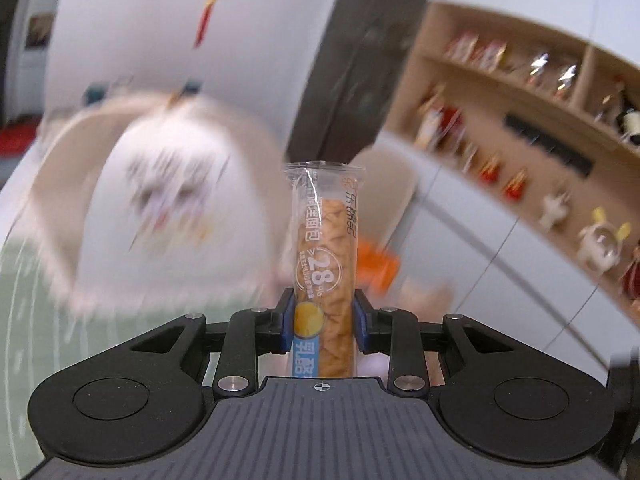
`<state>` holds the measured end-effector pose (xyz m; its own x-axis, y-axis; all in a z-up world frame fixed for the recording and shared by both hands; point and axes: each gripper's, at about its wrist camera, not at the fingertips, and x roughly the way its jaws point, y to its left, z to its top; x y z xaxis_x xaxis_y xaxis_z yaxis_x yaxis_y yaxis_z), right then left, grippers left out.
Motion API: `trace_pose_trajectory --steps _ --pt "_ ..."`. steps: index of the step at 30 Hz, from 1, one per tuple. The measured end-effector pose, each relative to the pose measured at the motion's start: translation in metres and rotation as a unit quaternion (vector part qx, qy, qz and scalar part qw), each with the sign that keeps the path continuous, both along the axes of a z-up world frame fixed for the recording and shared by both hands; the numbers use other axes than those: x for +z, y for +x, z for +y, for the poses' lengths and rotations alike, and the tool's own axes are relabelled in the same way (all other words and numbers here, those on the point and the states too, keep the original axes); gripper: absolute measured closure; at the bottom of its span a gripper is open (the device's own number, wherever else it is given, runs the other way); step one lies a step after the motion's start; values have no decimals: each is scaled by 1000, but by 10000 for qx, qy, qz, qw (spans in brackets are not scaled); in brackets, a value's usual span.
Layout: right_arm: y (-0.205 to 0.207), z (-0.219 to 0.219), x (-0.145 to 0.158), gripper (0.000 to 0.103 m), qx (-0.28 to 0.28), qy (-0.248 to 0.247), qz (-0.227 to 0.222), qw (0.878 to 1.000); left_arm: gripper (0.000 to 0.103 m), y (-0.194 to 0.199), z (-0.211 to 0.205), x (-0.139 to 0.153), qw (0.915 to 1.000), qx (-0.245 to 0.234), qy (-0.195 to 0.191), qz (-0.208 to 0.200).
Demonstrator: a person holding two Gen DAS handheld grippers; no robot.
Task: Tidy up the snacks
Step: 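Drop the bread-stick packet into the pink box with the left gripper while the right drops the duck packet, then grasp the blue seaweed packet on the table with the right gripper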
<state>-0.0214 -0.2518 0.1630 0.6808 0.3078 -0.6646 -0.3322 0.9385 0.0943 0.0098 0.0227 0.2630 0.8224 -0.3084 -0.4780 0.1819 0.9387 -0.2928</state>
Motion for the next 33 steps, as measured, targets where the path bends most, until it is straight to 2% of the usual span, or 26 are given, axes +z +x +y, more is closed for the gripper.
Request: trace_pose_trajectory --steps 2,4,7,10,12,16,19,22,23,24,25,27,30,33 --pt "0 -11 9 30 -118 -12 -159 9998 69 38 -17 26 9994 -329 -85 -65" --pt "1 -19 13 30 -238 -22 -240 9994 68 74 -31 35 9986 -512 -142 71" --pt "-1 -33 13 30 -468 75 -279 9985 69 116 -41 23 9993 -84 -199 314" --pt "-4 -47 8 30 -684 159 -232 9973 69 120 -33 5 9974 -94 -609 361" --pt "-3 -55 1 30 -808 159 -142 9965 69 114 -25 -12 9964 -103 -704 469" --pt "1 -61 3 30 -883 188 -110 9959 69 74 -14 -63 9939 -6 -501 978" --pt "18 -56 33 30 -699 284 -401 9963 69 34 -4 -107 9883 207 -605 1388" --pt "52 -42 87 30 -429 326 -846 9950 69 5 5 -140 9806 416 -759 1759" --pt "66 -37 103 29 -379 370 -919 9944 69 -1 9 -147 9788 479 -788 1831" --pt "85 -31 121 23 -333 494 -948 9937 69 -8 15 -150 9771 547 -817 1886" --pt "101 -27 134 11 -282 630 -935 9932 69 -12 21 -151 9752 643 -854 1938" --pt "135 -14 152 2 -178 633 -847 9942 69 -22 40 -152 9709 995 -929 1971" --pt "159 1 157 2 -465 407 -925 9938 69 -41 69 -150 9654 1583 -769 1924" --pt "168 15 135 0 -454 580 -653 9951 70 -58 97 -157 9539 2055 -627 2096"
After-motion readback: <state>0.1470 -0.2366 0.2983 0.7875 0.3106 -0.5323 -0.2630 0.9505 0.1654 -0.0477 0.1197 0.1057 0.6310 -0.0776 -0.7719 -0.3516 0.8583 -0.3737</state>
